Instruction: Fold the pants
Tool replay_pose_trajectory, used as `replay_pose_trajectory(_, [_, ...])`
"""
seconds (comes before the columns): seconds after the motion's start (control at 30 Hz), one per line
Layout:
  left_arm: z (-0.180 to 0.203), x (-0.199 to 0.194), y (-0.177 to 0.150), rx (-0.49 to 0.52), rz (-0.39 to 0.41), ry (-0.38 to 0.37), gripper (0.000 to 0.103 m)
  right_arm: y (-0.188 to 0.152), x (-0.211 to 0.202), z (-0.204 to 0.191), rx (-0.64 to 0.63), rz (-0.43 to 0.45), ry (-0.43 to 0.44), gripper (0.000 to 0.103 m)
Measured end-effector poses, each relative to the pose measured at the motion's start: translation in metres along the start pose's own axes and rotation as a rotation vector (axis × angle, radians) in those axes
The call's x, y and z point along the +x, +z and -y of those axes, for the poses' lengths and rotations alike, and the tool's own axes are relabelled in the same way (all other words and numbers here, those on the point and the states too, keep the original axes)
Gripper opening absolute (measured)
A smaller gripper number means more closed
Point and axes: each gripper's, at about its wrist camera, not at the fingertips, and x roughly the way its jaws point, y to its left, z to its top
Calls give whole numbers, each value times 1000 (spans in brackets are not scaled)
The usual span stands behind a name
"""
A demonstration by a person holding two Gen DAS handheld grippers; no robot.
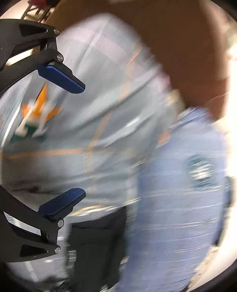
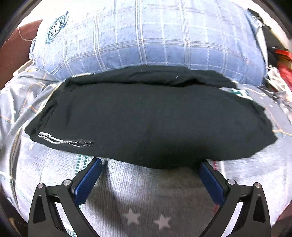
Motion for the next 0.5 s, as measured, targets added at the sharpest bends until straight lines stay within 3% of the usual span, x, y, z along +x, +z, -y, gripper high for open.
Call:
replay_pose_trajectory(0.07, [-4, -33, 13, -34, 116, 76, 103, 6, -19, 0, 1, 66, -28, 102])
replay_pose_trajectory(0.17, [4, -46, 33, -76, 163, 129, 103, 15, -49, -4, -3, 165, -49, 102])
replay_pose_trajectory(0.3, [38, -39, 57, -14, 87, -24, 103, 25, -76, -14, -7, 249, -40, 102])
replay_pose_trajectory(0.43, [85, -38, 44, 21, 3, -183, 103, 24, -83, -26, 13, 243, -26, 103])
replay_pose_trajectory(0.5, [114, -45, 29, 52, -43, -228, 103, 22, -81, -29, 16, 225, -16, 103])
